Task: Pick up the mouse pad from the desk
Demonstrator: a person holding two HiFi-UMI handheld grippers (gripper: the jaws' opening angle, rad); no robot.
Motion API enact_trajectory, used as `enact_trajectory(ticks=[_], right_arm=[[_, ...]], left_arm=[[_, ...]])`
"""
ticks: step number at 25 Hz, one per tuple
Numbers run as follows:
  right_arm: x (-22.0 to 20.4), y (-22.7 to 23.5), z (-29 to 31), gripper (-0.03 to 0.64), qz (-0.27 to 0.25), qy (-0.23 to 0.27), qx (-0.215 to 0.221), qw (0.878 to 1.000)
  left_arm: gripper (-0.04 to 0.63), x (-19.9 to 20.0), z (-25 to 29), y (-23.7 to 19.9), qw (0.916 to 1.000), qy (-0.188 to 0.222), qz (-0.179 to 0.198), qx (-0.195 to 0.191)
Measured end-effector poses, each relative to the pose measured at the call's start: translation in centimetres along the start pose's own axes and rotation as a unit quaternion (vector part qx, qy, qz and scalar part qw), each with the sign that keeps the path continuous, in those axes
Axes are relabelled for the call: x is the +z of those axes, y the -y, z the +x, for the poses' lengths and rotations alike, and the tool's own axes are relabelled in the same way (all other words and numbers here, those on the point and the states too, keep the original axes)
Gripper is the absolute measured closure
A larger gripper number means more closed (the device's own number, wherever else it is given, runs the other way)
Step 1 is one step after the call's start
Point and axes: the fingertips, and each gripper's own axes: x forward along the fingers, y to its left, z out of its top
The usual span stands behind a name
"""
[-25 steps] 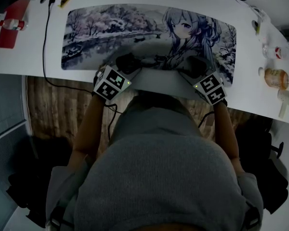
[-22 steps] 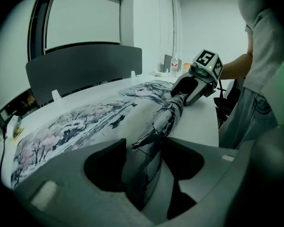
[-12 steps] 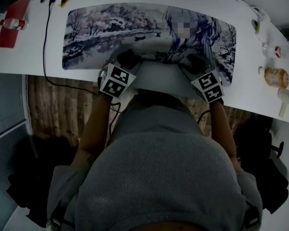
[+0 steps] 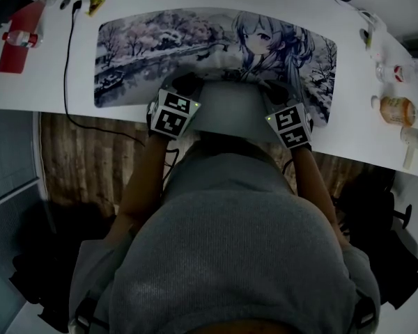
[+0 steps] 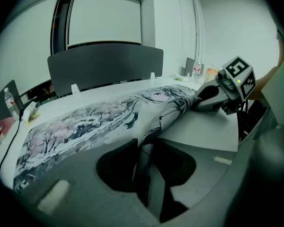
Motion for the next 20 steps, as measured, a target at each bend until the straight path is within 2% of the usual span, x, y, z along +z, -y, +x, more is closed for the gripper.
enact_trajectory(ticks=[6,10,13,16,20], right_arm=[[1.2,0.8,-0.2,0.597,0.054,0.044,-0.016,0.997],[3.0,1.9,-0.9,0.598,0.124,0.091,-0.029,0.988],[4.2,2.3,-1.2,0.598,0.138,0.115,-0.035,0.983],[5.2,2.7,-1.7,0.598,0.156,0.136,-0.040,0.977],[6.9,3.4,-2.9,0.598,0.185,0.175,-0.046,0.966]], left_arm=[[0.556,1.7,0.0,-0.4,0.9964,0.049,-0.069,-0.002],[0.572,3.3,-1.0,-0.9,0.9864,0.099,-0.131,-0.004],[0.574,4.2,-1.7,-1.6,0.9784,0.124,-0.166,-0.002],[0.575,5.3,-2.4,-1.9,0.9746,0.140,-0.175,0.001],[0.575,7.4,-3.8,-2.3,0.9667,0.181,-0.181,0.013]])
